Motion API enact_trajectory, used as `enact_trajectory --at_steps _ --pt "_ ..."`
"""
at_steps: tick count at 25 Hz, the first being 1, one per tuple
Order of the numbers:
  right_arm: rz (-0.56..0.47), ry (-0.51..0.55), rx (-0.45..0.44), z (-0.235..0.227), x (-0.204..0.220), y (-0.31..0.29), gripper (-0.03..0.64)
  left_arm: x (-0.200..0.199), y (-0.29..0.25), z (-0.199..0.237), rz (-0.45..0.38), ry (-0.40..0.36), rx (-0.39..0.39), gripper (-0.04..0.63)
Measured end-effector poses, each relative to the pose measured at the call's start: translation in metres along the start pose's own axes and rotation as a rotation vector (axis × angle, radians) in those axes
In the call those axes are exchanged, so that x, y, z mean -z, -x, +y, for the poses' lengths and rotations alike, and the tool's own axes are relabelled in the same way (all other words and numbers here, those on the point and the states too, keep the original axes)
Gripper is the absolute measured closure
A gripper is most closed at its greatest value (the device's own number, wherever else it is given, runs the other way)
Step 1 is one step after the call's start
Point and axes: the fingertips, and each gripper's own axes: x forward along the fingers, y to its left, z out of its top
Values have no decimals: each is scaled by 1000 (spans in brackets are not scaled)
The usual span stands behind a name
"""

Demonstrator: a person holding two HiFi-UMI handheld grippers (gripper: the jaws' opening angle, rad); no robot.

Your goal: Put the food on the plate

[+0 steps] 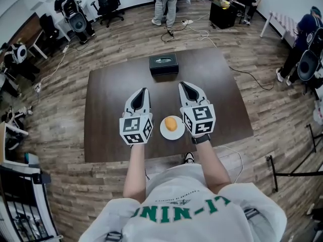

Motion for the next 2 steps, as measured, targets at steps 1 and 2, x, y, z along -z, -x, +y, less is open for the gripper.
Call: enact_trajectory --at_steps 1,2 --pt "6 -1 -3 -2 1 -2 600 0 -3 -1 3 0 -2 581" --pt "12 -2 -7 -3 3 -4 600 1 -5 -1 5 -1 -4 581"
